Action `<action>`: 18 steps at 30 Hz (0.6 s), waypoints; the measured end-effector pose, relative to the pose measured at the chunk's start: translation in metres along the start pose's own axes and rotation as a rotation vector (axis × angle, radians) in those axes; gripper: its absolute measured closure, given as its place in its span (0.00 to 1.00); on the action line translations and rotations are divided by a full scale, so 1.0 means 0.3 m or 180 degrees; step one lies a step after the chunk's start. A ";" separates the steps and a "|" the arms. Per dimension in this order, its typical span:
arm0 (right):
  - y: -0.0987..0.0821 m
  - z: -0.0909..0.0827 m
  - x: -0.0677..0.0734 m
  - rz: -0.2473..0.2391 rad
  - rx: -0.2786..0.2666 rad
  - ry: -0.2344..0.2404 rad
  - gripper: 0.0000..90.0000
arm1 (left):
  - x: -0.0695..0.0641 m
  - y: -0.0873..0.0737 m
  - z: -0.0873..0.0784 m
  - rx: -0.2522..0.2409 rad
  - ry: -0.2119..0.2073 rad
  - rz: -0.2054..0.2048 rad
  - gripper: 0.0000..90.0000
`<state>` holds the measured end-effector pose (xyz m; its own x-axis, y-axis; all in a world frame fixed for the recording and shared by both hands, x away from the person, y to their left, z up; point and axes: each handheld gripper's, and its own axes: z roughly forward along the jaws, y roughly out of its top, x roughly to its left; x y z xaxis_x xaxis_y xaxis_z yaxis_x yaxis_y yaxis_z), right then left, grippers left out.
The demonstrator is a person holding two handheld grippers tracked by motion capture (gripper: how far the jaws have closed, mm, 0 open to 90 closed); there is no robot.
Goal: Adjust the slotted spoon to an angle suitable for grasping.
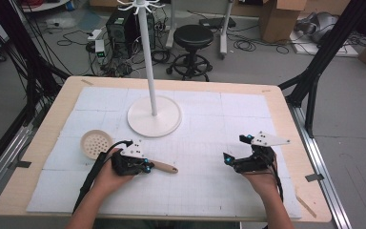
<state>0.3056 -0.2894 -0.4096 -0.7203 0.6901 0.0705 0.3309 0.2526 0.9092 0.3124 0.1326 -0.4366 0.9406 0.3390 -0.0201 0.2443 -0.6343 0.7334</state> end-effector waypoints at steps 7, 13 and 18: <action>0.000 -0.002 0.000 0.0021 0.0004 0.0000 0.01 | 0.021 0.012 0.016 -0.0020 0.0055 -0.0057 1.00; -0.001 0.002 0.000 0.0005 0.0019 0.0008 0.01 | 0.031 0.022 0.024 0.0006 0.0110 -0.0082 1.00; -0.002 -0.001 0.000 0.0029 0.0027 0.0007 0.01 | 0.034 0.026 0.025 -0.0017 0.0140 -0.0088 1.00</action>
<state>0.3052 -0.2896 -0.4100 -0.7186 0.6908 0.0796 0.3425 0.2520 0.9051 0.3257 0.1260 -0.4360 0.9222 0.3865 -0.0107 0.2687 -0.6207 0.7366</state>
